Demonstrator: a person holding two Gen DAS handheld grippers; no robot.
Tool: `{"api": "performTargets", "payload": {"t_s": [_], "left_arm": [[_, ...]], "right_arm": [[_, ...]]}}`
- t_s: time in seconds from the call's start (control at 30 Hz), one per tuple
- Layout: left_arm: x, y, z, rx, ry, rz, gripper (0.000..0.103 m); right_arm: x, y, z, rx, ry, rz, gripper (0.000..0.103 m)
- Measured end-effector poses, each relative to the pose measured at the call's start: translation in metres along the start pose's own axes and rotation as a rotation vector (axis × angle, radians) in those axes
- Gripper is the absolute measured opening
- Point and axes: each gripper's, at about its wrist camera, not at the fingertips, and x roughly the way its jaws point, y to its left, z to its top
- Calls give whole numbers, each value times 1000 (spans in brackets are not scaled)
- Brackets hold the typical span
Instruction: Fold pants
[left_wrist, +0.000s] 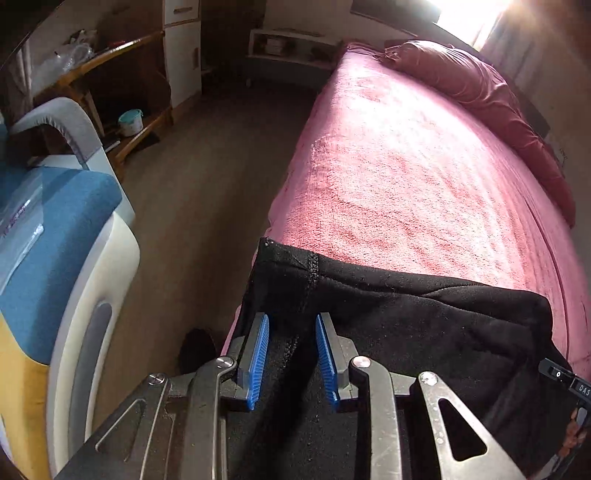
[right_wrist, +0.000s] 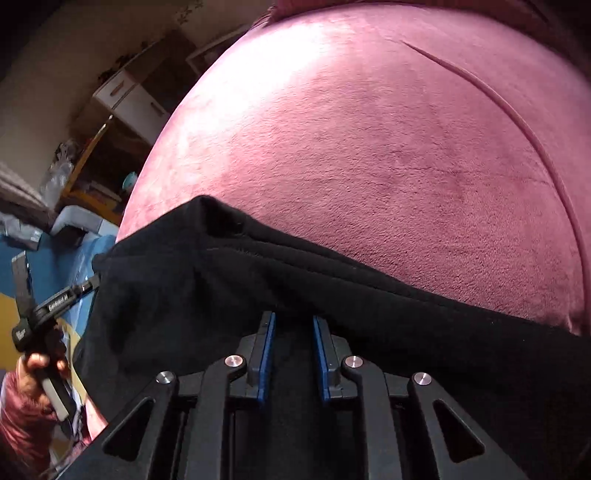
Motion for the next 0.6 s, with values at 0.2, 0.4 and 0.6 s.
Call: {"api": "performTargets", "payload": {"t_s": [0.2, 0.4, 0.6], "left_arm": [[-41, -52, -25, 121, -81, -71, 28], [-66, -119, -76, 312, -81, -148, 28], [-76, -166, -119, 411, -67, -183, 28]], "right_arm": [[-22, 0, -16, 18, -45, 9, 26], [-59, -31, -55, 80, -97, -7, 29], [-97, -67, -97, 133, -143, -79, 29]]}}
